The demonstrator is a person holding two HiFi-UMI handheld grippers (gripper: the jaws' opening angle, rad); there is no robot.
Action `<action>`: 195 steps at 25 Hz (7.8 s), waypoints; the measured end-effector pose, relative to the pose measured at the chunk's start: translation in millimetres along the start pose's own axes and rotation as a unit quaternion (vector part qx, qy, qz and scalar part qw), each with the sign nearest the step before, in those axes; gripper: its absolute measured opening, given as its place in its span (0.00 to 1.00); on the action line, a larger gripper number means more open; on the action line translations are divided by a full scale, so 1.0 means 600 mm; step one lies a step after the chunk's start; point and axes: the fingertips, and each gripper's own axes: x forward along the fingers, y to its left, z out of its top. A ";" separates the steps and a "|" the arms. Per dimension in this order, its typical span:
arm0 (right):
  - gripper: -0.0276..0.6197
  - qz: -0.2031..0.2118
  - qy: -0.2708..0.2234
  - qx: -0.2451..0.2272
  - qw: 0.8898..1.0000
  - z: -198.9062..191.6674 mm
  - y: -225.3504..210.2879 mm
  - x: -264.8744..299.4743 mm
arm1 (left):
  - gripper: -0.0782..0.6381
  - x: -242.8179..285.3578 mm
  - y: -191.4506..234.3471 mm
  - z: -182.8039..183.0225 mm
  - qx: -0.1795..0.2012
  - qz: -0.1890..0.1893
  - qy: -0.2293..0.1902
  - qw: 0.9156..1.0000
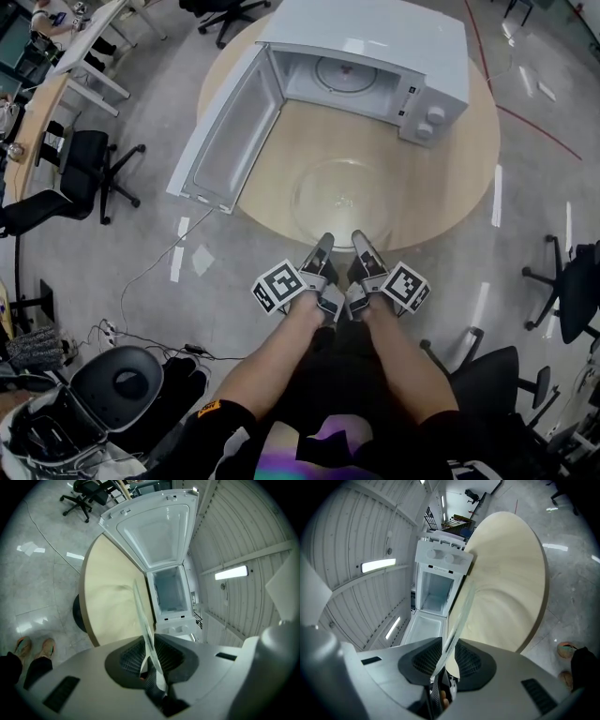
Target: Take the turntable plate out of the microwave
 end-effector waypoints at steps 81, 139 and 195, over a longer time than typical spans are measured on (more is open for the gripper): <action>0.11 -0.218 0.064 -0.029 0.973 -0.004 -0.105 -0.024 | 0.29 -0.036 0.036 0.047 0.160 0.097 0.079 0.979; 0.07 -0.025 -0.012 -0.590 0.807 -0.130 0.246 -0.550 | 0.17 -0.459 -0.258 -0.369 0.607 -0.005 -0.054 0.793; 0.07 0.013 0.022 -0.616 0.787 -0.281 0.209 -0.846 | 0.17 -0.704 -0.188 -0.605 0.588 0.060 -0.106 0.799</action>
